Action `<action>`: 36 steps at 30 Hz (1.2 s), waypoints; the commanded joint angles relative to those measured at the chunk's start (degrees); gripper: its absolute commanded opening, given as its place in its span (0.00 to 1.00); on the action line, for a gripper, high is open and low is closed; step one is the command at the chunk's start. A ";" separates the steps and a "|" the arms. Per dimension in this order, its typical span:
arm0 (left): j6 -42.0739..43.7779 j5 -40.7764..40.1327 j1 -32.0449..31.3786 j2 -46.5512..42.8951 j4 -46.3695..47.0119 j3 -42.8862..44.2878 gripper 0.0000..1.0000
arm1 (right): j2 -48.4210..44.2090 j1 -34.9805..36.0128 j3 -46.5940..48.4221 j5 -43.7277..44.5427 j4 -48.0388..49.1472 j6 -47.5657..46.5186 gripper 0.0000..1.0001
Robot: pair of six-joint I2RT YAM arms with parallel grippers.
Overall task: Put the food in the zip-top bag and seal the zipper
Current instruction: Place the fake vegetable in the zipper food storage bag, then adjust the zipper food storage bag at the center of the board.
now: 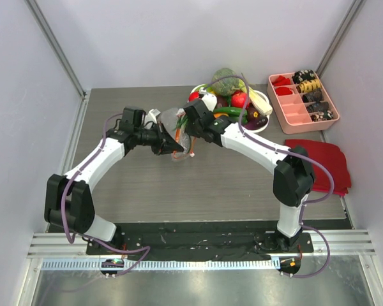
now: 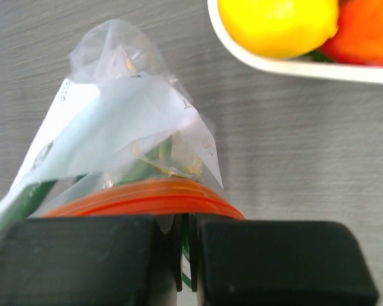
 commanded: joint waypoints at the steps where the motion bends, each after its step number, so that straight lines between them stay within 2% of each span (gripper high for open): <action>1: -3.11 7.09 -0.65 0.09 0.97 1.59 0.00 | -1.15 1.22 1.15 5.38 4.91 -11.77 0.01; 2: -3.55 7.10 -0.48 0.17 0.97 2.12 0.00 | -1.77 1.49 -0.17 1.19 5.45 -13.74 0.02; 5: -2.94 5.09 0.74 0.00 -0.69 3.79 0.00 | -5.36 2.63 -2.81 -6.55 5.89 -21.65 0.19; 7: -2.94 3.67 1.89 -0.09 -1.31 4.41 0.00 | -7.56 2.81 -3.96 -10.17 5.89 -25.17 0.22; 10: -2.94 3.58 3.12 0.43 -1.22 5.37 0.00 | -11.35 2.81 -5.01 -16.94 4.05 -30.45 0.35; 11: -2.94 4.01 3.21 0.70 -1.22 5.55 0.00 | -12.23 2.81 -4.93 -18.52 2.48 -34.03 0.45; 14: -3.20 5.42 3.21 0.44 -0.70 4.94 0.00 | -16.53 2.02 -4.84 -26.25 0.28 -37.74 0.66; 17: -3.29 6.65 3.13 0.00 0.09 4.32 0.00 | -21.01 0.36 -6.32 -30.05 -1.05 -37.76 0.73; 21: -2.85 7.45 3.13 -1.05 1.23 3.44 0.00 | -24.45 -4.47 -11.77 -30.84 -1.14 -35.74 0.75; 26: -2.85 8.32 3.21 -1.76 2.03 2.04 0.00 | -18.92 -11.68 -13.63 -39.62 -1.23 -32.84 0.71; 34: -1.71 9.29 3.13 -2.55 2.03 1.69 0.00 | -11.02 -12.39 -12.84 -45.43 2.81 -28.18 0.73; 35: -1.10 9.21 3.13 -2.81 1.77 1.51 0.00 | -10.48 -12.31 -12.84 -46.22 3.25 -27.65 0.71; 36: -0.40 9.03 3.21 -2.99 0.98 1.51 0.00 | -10.04 -12.57 -12.84 -47.09 4.13 -27.13 0.59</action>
